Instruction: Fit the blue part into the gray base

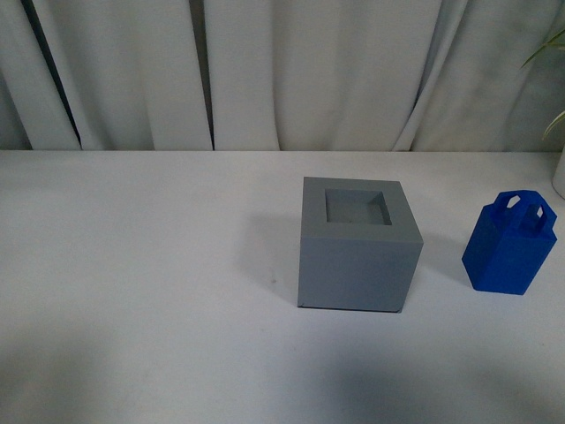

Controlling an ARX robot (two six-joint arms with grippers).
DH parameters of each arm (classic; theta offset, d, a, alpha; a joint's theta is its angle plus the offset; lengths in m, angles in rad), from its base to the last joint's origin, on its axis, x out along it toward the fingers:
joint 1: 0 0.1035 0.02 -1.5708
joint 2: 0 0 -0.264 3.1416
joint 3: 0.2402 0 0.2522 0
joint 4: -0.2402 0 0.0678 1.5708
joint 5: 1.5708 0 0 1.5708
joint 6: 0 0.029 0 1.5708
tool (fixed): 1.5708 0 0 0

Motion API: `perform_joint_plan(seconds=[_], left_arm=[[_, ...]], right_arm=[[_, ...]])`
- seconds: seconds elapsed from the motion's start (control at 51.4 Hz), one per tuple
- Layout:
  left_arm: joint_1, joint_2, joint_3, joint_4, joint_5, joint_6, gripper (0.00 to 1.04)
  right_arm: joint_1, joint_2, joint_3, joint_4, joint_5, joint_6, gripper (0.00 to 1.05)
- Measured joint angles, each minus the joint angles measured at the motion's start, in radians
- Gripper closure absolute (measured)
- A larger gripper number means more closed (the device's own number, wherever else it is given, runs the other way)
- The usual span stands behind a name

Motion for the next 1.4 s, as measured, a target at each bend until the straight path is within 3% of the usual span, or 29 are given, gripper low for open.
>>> perform_joint_plan(seconds=[0.097,0.233,0.408,0.72,0.992,1.128,1.4], left_arm=[[0.0,0.0,0.0,0.0,0.0,0.0,0.06],[0.0,0.0,0.0,0.0,0.001,0.0,0.06],[0.0,0.0,0.0,0.0,0.001,0.0,0.06],[0.0,0.0,0.0,0.0,0.001,0.0,0.06],[0.0,0.0,0.0,0.0,0.001,0.0,0.06],[0.0,0.0,0.0,0.0,0.001,0.0,0.06],[0.0,0.0,0.0,0.0,0.001,0.0,0.06]], right_arm=[[0.018,0.097,0.065,0.021,-0.066,-0.011,0.07],[0.132,0.329,0.259,0.062,0.008,-0.046,0.07],[0.248,0.709,0.571,-0.083,0.08,-0.217,0.07],[0.279,1.165,1.147,-0.542,0.19,-0.687,0.07],[0.281,1.423,1.42,-0.843,0.344,-1.081,0.07],[0.281,1.498,1.491,-0.906,0.42,-1.187,0.07],[0.28,1.622,1.559,-0.935,0.509,-1.236,0.07]])
